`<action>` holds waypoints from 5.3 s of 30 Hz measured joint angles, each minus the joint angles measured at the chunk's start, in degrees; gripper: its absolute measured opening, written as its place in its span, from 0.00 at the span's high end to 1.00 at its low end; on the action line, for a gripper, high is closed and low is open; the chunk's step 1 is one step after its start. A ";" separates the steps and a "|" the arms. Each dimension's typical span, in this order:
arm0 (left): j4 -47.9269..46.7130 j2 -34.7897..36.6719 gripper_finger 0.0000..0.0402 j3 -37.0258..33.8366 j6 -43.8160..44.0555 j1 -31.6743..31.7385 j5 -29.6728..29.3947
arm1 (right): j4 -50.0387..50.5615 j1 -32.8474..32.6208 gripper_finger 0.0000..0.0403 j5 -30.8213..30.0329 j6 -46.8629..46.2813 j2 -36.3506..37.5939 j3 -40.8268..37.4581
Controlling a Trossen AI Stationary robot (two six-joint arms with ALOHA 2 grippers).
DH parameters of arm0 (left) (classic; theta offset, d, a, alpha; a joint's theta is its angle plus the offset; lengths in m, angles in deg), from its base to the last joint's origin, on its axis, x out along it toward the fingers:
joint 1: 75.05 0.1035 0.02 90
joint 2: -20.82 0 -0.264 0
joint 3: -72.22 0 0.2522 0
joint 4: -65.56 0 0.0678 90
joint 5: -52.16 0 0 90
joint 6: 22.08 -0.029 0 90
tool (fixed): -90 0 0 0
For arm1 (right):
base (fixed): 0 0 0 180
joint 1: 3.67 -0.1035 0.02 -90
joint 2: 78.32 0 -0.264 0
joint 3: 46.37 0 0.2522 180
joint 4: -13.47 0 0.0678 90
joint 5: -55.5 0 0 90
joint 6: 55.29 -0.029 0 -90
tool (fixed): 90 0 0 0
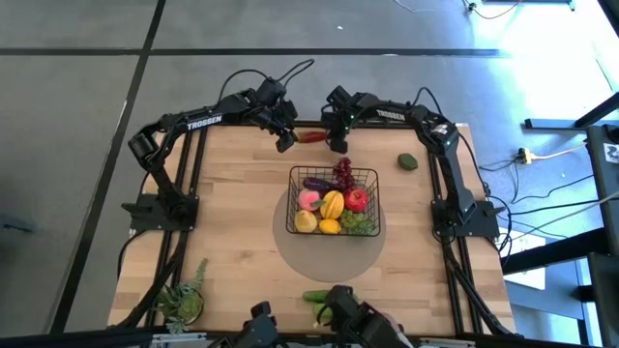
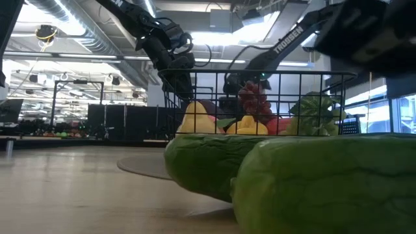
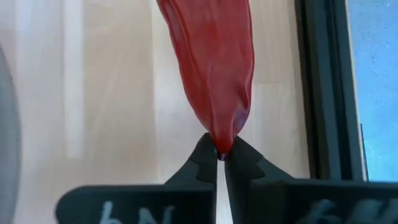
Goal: Build produce basket
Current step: Put the red pepper into the black wire basket, then put the green lime into the black wire basket
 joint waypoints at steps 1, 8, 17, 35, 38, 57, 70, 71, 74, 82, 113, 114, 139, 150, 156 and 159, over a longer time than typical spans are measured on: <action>0.01 0.00 0.42 0.00 0.01 0.00 0.01 | 0.79 0.00 1.00 0.06 -0.02 0.00 0.66; -0.30 0.00 0.42 0.00 2.71 -0.01 0.02 | 8.64 -0.27 1.00 -0.21 -0.36 0.04 7.32; -3.33 3.51 0.42 0.02 3.34 -1.04 -2.48 | 20.59 -1.54 1.00 -0.86 -0.22 0.04 17.90; -18.27 19.39 0.42 0.02 1.09 -5.46 -14.95 | 40.95 -9.23 1.00 -19.04 -16.24 0.11 39.35; -19.29 22.05 0.42 0.02 0.68 -5.46 -15.00 | 41.54 -12.31 1.00 -18.88 -19.45 1.91 38.52; -25.71 28.33 0.42 0.02 -7.25 -8.19 -10.21 | 47.59 -35.05 1.00 -20.17 -56.93 12.21 38.43; -25.70 28.33 0.42 0.02 -9.65 -12.44 -10.03 | 45.19 -42.97 1.00 -14.76 -72.17 12.09 31.07; -25.73 28.33 0.42 0.02 -9.67 -12.44 -10.03 | 43.91 -43.09 1.00 -14.27 -72.19 12.09 29.88; -25.77 28.33 0.42 0.02 -9.70 -12.44 -10.05 | 43.39 -43.19 1.00 -14.32 -72.19 12.09 26.72; -27.17 28.33 0.42 0.01 -10.76 -12.41 -10.07 | 38.49 -43.96 1.00 -13.98 -76.33 12.09 15.89; -28.59 28.30 0.42 -0.02 -11.15 -12.37 -10.19 | 25.61 -42.40 0.88 -9.30 -76.34 12.09 0.25; -28.59 28.30 0.42 -0.02 -11.15 -12.38 -10.30 | 25.61 -42.40 0.87 -9.28 -76.24 12.09 0.25; -28.55 28.28 0.42 -0.02 -10.96 -12.11 -10.48 | 37.61 -40.68 0.79 -15.38 -78.48 18.20 9.21; -28.20 28.28 0.42 -0.02 -10.60 -12.11 -10.38 | 42.40 -41.81 0.79 -18.77 -82.41 26.17 9.32; -28.21 28.28 0.42 -0.02 -10.52 -11.33 -10.23 | 53.91 -40.93 0.79 -18.84 -89.60 27.16 9.05; -28.17 28.28 0.42 -0.02 -10.49 -10.49 -10.23 | 51.61 -39.78 0.79 -19.04 -89.06 28.57 7.76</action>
